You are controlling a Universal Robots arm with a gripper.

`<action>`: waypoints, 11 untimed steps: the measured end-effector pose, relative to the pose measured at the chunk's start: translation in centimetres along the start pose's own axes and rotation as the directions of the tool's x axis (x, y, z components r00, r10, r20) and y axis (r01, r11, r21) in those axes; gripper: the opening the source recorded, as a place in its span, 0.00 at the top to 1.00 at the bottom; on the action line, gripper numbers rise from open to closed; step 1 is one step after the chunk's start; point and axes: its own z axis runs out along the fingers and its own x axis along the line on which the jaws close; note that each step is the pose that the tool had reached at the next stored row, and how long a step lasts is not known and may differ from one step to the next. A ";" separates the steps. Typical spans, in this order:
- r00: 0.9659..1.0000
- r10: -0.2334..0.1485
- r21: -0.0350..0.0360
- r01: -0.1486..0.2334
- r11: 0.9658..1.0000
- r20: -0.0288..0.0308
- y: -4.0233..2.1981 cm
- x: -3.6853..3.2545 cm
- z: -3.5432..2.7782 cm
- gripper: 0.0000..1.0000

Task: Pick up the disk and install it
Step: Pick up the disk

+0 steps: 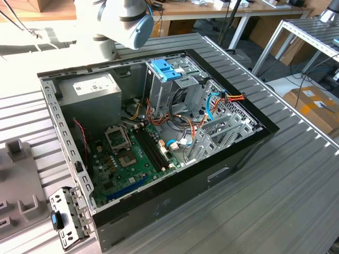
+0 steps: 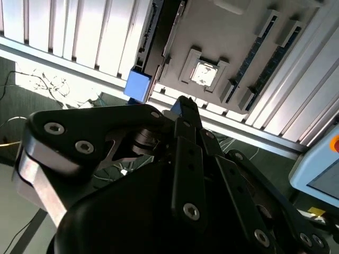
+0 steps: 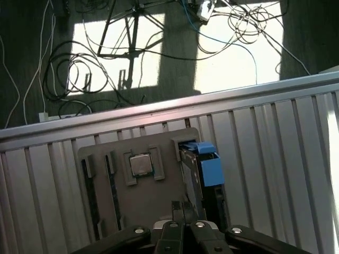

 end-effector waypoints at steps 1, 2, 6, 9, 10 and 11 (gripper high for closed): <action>1.000 -0.003 0.000 0.003 1.000 0.000 0.00 0.00 0.00 0.89; 1.000 -0.008 0.000 0.008 1.000 0.000 0.00 0.00 0.00 0.89; 1.000 -0.029 -0.001 0.029 1.000 -0.001 0.00 0.00 0.00 0.89; 0.999 -0.041 -0.002 0.041 0.999 -0.001 0.00 0.00 0.00 0.89; 0.999 -0.047 -0.002 0.047 0.999 -0.001 0.00 0.00 0.00 0.89; 0.999 -0.050 -0.002 0.050 0.999 -0.001 0.00 0.00 0.00 0.89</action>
